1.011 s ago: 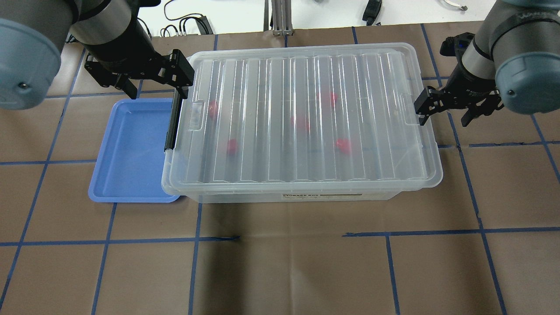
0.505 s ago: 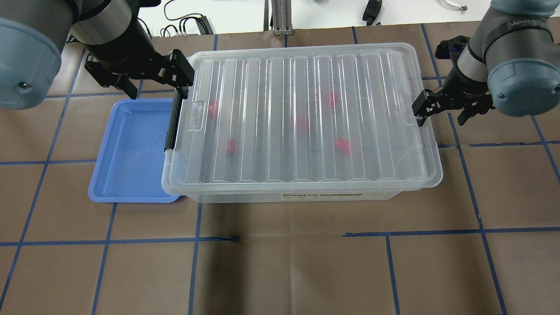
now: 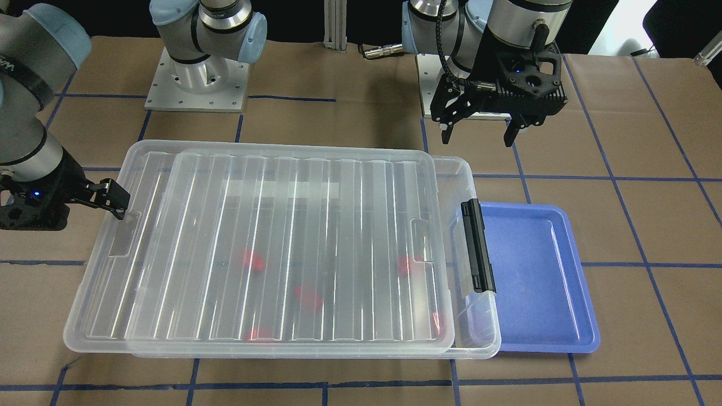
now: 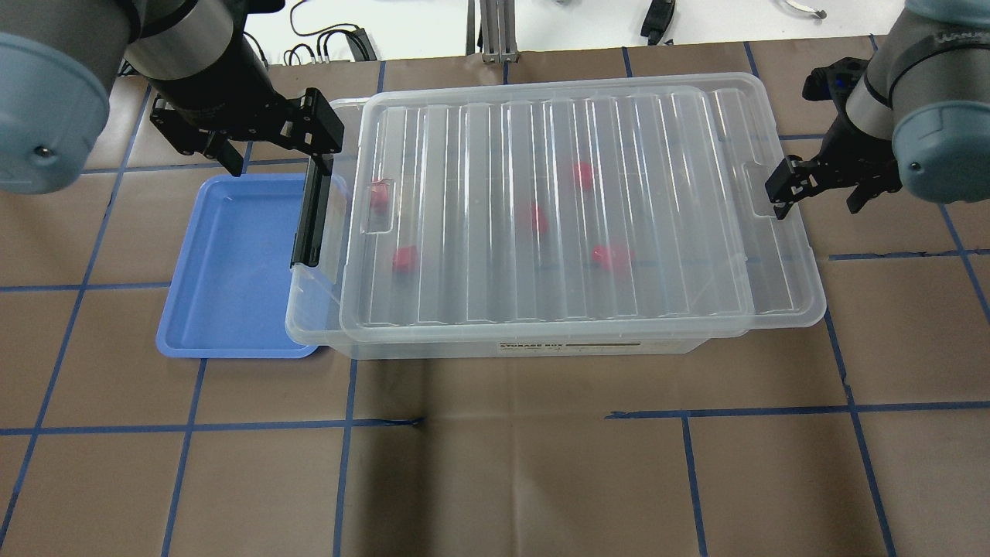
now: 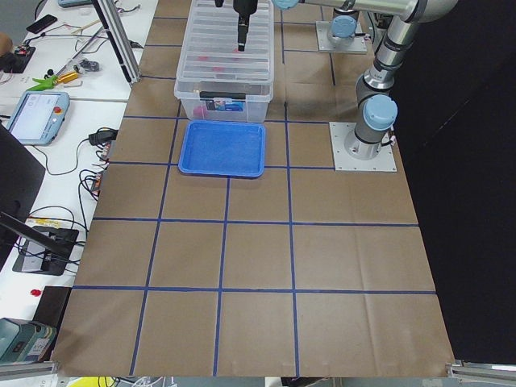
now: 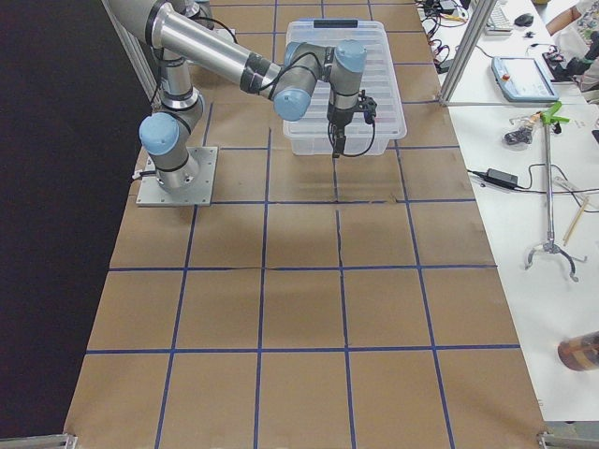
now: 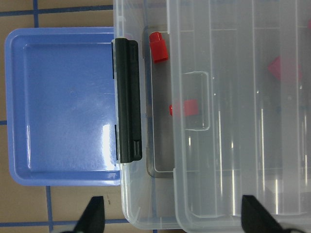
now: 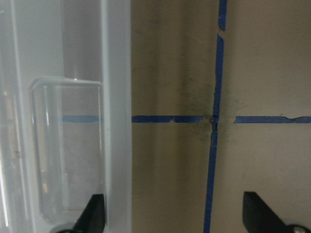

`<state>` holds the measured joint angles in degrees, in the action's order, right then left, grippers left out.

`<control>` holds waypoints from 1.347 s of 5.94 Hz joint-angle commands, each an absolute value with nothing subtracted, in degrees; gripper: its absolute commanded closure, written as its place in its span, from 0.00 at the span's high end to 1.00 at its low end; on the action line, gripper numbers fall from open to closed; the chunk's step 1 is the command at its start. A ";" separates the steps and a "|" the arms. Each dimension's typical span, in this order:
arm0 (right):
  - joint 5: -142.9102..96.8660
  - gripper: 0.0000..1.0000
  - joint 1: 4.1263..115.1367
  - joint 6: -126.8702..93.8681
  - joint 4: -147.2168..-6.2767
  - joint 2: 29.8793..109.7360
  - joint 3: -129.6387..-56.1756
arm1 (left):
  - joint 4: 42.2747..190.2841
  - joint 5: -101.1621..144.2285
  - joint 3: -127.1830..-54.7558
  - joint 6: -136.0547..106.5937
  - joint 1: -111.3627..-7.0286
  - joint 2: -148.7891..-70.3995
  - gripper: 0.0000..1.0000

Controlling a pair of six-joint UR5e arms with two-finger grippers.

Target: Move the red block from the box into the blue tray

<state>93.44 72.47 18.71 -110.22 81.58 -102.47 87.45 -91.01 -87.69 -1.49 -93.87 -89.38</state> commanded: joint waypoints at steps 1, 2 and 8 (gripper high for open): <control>93.60 1.00 67.26 24.15 -110.91 81.56 -102.39 | 87.54 -90.97 -87.71 -1.49 -93.87 -89.38 0.99; 93.60 1.00 64.63 26.61 -111.00 81.56 -102.39 | 87.54 -90.97 -87.71 -1.41 -93.87 -89.30 0.99; 96.51 1.00 56.77 30.00 -111.98 83.66 -100.56 | 86.84 -90.09 -90.87 46.16 -95.35 -92.99 0.98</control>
